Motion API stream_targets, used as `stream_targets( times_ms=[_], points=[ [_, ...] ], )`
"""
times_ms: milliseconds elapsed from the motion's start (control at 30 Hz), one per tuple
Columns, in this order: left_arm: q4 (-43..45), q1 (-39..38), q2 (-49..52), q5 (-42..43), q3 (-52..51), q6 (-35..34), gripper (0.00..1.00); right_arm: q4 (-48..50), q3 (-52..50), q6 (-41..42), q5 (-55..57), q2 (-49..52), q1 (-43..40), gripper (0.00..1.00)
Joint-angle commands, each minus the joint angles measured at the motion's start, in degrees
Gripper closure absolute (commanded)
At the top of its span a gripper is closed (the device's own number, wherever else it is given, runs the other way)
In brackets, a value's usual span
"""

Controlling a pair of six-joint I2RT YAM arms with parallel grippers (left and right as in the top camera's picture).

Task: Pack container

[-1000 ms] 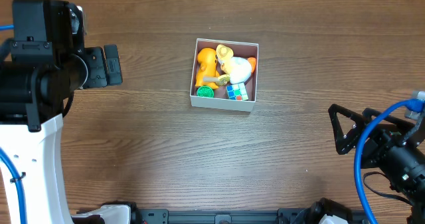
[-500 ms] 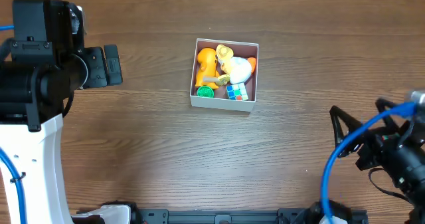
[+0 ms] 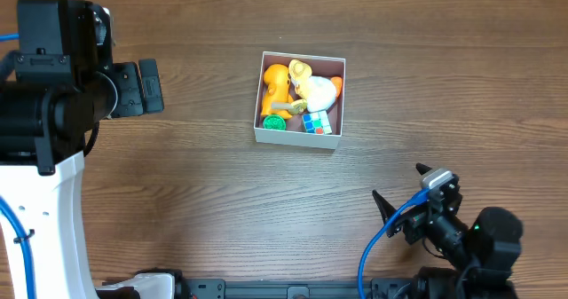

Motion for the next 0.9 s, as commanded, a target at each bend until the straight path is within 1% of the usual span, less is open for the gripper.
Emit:
stream_targets(
  times_ms=[0, 300, 867],
  points=[
    [0.11, 0.26, 0.09, -0.13, 0.61, -0.55, 0.00, 2.93, -7.08, -0.20, -0.28, -6.36, 1.31, 0.00],
    [0.11, 0.26, 0.09, -0.13, 0.61, -0.55, 0.00, 4.35, -13.29, -0.24, 1.44, -13.46, 6.12, 0.00],
    [0.13, 0.26, 0.09, -0.15, 0.61, -0.55, 0.00, 4.02, -14.47, -0.22, 1.42, -13.62, 6.21, 0.00]
  ],
)
